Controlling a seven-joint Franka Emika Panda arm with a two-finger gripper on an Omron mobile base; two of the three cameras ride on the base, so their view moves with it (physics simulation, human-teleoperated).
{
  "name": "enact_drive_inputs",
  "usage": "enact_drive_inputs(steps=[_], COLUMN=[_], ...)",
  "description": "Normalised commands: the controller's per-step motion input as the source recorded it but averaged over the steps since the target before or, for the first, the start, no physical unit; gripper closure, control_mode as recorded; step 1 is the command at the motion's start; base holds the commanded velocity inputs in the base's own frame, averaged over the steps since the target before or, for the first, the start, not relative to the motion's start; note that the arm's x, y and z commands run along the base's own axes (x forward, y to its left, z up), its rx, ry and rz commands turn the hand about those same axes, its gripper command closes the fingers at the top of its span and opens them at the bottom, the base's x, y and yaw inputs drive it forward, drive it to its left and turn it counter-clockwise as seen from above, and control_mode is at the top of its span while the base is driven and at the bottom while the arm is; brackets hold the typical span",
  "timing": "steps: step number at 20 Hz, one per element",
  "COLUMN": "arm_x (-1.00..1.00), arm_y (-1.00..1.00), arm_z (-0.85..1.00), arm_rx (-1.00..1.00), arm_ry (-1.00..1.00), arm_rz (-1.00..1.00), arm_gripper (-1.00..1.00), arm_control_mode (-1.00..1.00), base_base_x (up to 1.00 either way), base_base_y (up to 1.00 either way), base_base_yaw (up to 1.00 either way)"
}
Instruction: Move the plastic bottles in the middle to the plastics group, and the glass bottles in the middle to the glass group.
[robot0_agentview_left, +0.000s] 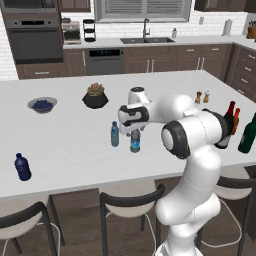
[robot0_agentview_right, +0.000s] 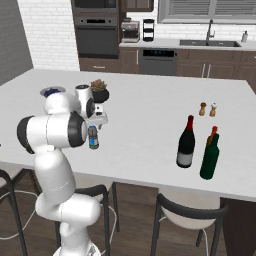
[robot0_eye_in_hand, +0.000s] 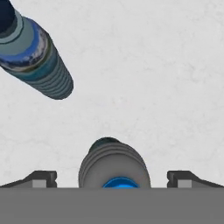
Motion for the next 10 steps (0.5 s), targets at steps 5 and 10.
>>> enact_drive_inputs(steps=[5, 10], arm_x=[0.01, 0.02], arm_y=[0.0, 0.0], arm_z=[-0.18, -0.19], arm_rx=[0.0, 0.0], arm_ry=[0.02, 0.02], arm_rz=[0.0, 0.01], arm_gripper=[-1.0, 1.0], arm_control_mode=[-1.0, -1.0], base_base_x=[0.0, 0.0], base_base_y=[0.0, 0.0], base_base_yaw=[0.0, 0.0])
